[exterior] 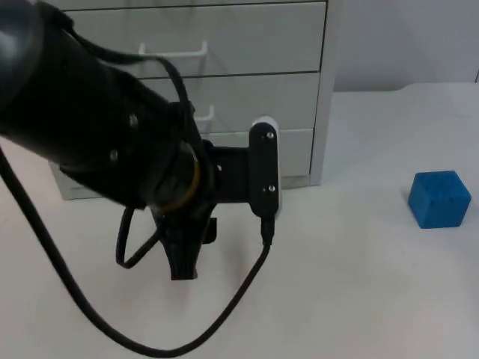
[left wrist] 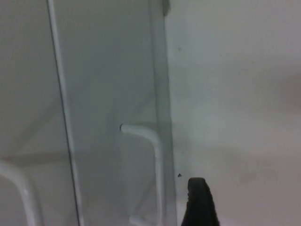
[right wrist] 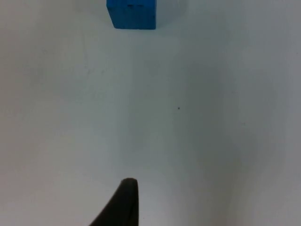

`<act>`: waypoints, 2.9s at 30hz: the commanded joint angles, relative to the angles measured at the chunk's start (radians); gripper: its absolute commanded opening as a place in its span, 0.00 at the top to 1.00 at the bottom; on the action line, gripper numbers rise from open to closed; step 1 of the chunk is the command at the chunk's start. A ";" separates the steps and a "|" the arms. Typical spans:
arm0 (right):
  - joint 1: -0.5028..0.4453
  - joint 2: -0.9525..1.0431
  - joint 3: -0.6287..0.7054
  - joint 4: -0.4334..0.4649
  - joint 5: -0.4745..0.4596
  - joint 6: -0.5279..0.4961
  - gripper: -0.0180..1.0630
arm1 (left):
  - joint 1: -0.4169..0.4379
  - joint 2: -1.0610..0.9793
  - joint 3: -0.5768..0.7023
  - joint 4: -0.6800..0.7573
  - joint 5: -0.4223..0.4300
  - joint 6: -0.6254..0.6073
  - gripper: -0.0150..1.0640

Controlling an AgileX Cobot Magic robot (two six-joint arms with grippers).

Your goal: Open the drawer with the left hand, place the block into the drawer with the right hand, then close the drawer with the left hand.

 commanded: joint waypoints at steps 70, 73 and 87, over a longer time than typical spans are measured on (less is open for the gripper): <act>-0.002 -0.001 -0.004 -0.001 -0.023 0.016 0.01 | -0.204 -0.092 0.147 -0.453 -0.046 0.210 0.99; -0.002 -0.001 -0.004 -0.001 -0.023 0.016 0.01 | -0.204 -0.092 0.147 -0.539 -0.069 0.278 0.99; -0.002 -0.001 -0.004 -0.001 -0.023 0.016 0.01 | -0.204 -0.068 0.147 -0.670 -0.089 0.528 0.99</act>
